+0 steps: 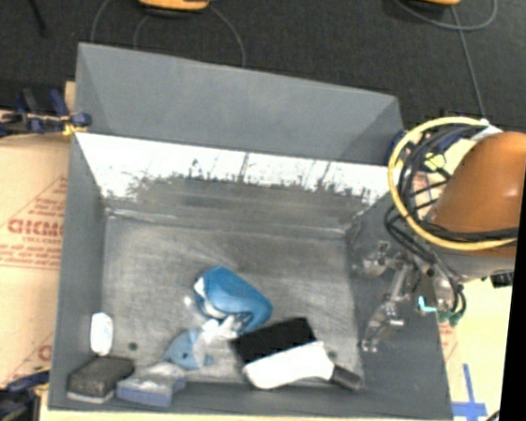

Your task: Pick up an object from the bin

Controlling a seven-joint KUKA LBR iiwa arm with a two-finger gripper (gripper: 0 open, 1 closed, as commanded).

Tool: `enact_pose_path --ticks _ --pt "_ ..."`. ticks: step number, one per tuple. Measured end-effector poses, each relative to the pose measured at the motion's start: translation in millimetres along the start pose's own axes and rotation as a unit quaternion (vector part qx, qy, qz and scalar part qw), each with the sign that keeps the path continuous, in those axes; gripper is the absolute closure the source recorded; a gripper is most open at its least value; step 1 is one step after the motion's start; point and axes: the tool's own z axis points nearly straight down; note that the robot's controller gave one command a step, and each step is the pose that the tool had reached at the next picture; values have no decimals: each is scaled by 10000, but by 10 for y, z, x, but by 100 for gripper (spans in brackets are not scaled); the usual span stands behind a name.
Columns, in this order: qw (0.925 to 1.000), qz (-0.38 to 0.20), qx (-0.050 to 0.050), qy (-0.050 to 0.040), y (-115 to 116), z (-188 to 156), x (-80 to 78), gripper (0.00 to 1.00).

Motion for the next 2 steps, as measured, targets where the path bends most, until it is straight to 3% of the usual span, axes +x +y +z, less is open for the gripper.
enact_pose_path --ticks 1,2 --pt "10000 -17 7 -43 3 -43 -17 0" --pt "9978 -655 11 -54 185 368 -35 0"
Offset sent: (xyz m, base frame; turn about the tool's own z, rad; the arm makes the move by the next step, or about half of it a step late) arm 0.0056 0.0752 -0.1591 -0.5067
